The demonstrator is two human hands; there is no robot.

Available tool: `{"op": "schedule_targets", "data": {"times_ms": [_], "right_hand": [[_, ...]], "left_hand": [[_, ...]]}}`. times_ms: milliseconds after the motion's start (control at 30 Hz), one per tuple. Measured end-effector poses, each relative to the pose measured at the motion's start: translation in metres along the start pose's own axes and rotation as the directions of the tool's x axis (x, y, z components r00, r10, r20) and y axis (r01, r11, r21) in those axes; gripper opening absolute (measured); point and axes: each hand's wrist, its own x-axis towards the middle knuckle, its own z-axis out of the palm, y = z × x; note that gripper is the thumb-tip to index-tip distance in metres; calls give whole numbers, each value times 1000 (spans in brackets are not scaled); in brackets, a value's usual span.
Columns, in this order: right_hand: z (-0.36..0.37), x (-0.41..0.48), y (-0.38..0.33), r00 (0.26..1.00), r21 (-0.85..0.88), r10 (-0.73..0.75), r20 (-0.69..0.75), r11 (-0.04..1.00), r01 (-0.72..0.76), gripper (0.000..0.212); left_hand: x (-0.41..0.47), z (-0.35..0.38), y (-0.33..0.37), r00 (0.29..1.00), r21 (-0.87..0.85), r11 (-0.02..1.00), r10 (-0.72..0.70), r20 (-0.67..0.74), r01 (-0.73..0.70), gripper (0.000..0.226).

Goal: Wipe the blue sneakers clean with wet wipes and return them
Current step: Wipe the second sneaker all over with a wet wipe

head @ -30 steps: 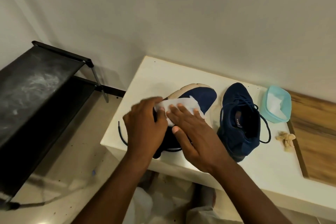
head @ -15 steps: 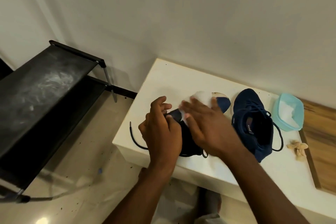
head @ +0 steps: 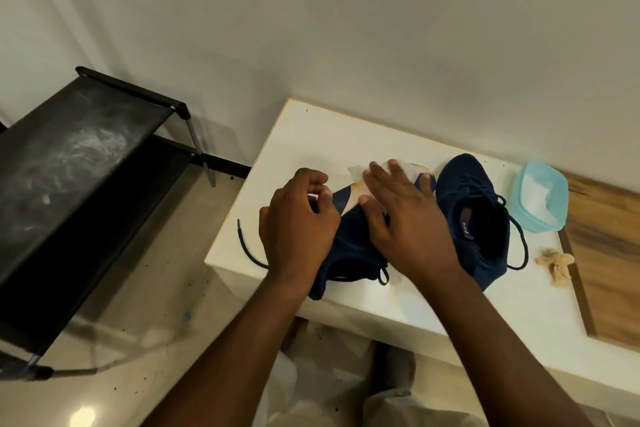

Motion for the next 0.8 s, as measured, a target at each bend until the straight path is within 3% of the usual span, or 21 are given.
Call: {"op": "schedule_targets", "data": {"times_ms": [100, 167, 333, 467, 533, 633, 700, 800], "right_hand": [[4, -9, -17, 984, 75, -162, 73, 985, 157, 46], [3, -8, -10, 983, 52, -179, 42, 983, 177, 43], [-4, 3, 13, 993, -28, 122, -9, 992, -122, 47], [4, -7, -27, 986, -13, -111, 128, 993, 114, 52], [4, -4, -22, 984, -45, -132, 116, 989, 138, 54], [-5, 6, 14, 998, -123, 63, 19, 991, -61, 48], [-9, 6, 18, 991, -132, 129, 33, 983, -124, 50], [0, -4, -15, 987, -106, -65, 144, 991, 80, 57]], "left_hand": [[4, 3, 1, 999, 58, 997, 54, -11, -53, 8], [6, 5, 2, 996, 80, 994, 83, -26, -80, 5], [9, 7, 3, 990, 115, 986, 126, -56, -119, 6], [7, 9, 1, 989, 108, 986, 132, -72, -124, 4], [7, 9, 1, 987, 103, 987, 134, -84, -125, 2], [7, 12, 0, 985, 104, 985, 149, -84, -140, 1], [6, 13, -1, 984, 103, 984, 156, -82, -148, 2], [6, 14, -1, 985, 100, 985, 152, -88, -143, 2]]}}
